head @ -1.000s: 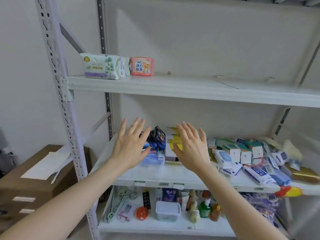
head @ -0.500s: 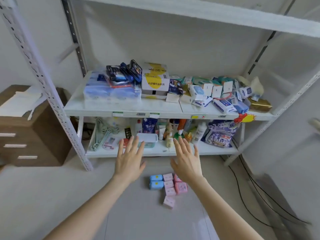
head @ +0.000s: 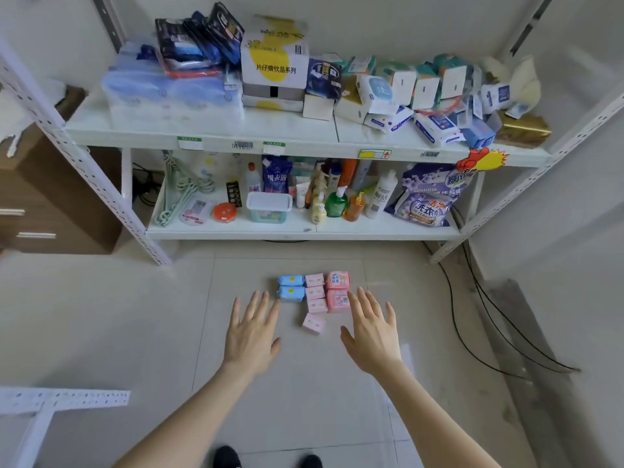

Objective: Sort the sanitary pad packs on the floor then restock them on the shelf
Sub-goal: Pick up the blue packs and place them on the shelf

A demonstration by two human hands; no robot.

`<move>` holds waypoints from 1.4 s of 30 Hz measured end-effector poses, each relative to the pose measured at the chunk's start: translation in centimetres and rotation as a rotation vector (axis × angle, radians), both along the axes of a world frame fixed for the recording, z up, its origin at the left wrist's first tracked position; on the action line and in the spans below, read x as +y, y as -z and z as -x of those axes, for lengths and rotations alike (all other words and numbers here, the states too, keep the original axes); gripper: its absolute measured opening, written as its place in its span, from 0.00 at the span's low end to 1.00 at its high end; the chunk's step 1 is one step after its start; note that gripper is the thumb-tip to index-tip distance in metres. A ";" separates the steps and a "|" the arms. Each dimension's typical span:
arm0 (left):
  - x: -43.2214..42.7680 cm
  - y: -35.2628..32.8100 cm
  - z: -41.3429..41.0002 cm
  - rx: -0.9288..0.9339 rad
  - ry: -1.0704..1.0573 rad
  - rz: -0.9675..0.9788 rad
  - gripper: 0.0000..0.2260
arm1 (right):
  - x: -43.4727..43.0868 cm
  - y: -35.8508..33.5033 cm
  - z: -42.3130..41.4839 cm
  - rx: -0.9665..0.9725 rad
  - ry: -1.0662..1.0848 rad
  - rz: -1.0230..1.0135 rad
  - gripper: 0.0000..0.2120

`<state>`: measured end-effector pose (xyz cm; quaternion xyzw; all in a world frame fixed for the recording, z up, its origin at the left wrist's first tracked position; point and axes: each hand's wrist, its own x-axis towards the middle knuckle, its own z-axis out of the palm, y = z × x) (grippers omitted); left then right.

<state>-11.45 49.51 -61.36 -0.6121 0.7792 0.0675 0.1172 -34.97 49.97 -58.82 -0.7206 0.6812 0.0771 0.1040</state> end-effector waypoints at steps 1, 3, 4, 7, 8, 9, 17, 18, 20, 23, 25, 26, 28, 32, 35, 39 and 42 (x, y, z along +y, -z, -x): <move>0.0 0.4 0.5 -0.001 -0.008 -0.003 0.32 | -0.1 0.6 0.5 -0.005 -0.006 -0.010 0.33; -0.5 1.2 1.3 -0.002 -0.021 -0.016 0.32 | -0.6 1.8 1.4 -0.010 -0.022 -0.033 0.33; -0.9 1.6 1.5 -0.005 -0.029 -0.022 0.32 | -1.0 2.4 1.7 -0.013 -0.031 -0.044 0.34; -2.9 3.0 1.6 -0.008 -0.051 -0.025 0.32 | -2.9 4.6 2.1 -0.030 -0.046 -0.077 0.34; -3.7 3.6 1.4 -0.010 -0.058 -0.029 0.32 | -3.7 5.4 2.1 -0.037 -0.052 -0.090 0.33; -4.6 4.1 1.2 -0.014 -0.065 -0.031 0.32 | -4.6 6.2 1.9 -0.041 -0.057 -0.100 0.33; -14.3 12.7 -1.5 -0.020 -0.066 -0.079 0.33 | -13.7 15.9 -0.5 -0.099 -0.041 -0.155 0.34; -15.7 14.3 -1.8 -0.029 -0.053 -0.092 0.33 | -14.8 17.6 -0.8 -0.104 -0.036 -0.162 0.33; -18.6 17.5 -2.2 -0.043 -0.033 -0.114 0.33 | -17.0 20.9 -1.3 -0.105 -0.035 -0.182 0.33; -22.6 22.5 -1.9 -0.036 -0.014 -0.130 0.32 | -19.9 25.9 -1.5 -0.106 -0.036 -0.201 0.33; -24.7 26.0 -1.3 -0.037 0.012 -0.152 0.32 | -21.6 29.3 -1.5 -0.115 -0.031 -0.217 0.33; -25.6 27.9 -0.9 -0.040 0.028 -0.162 0.32 | -22.4 31.1 -1.5 -0.124 -0.024 -0.227 0.33; -27.1 31.8 -0.2 -0.039 0.045 -0.169 0.32 | -23.7 34.9 -1.4 -0.130 -0.024 -0.238 0.33; -29.1 39.9 0.8 -0.004 0.030 -0.174 0.33 | -25.7 42.7 -1.2 -0.140 -0.029 -0.270 0.34; -29.9 45.7 1.3 0.000 0.036 -0.191 0.33 | -26.7 48.2 -1.1 -0.141 -0.043 -0.294 0.34; -31.5 52.5 1.6 0.012 0.045 -0.188 0.32 | -27.9 55.0 -1.4 -0.174 -0.046 -0.320 0.34; -33.5 56.5 1.7 0.014 0.045 -0.166 0.31 | -28.9 59.3 -1.6 -0.169 -0.051 -0.312 0.35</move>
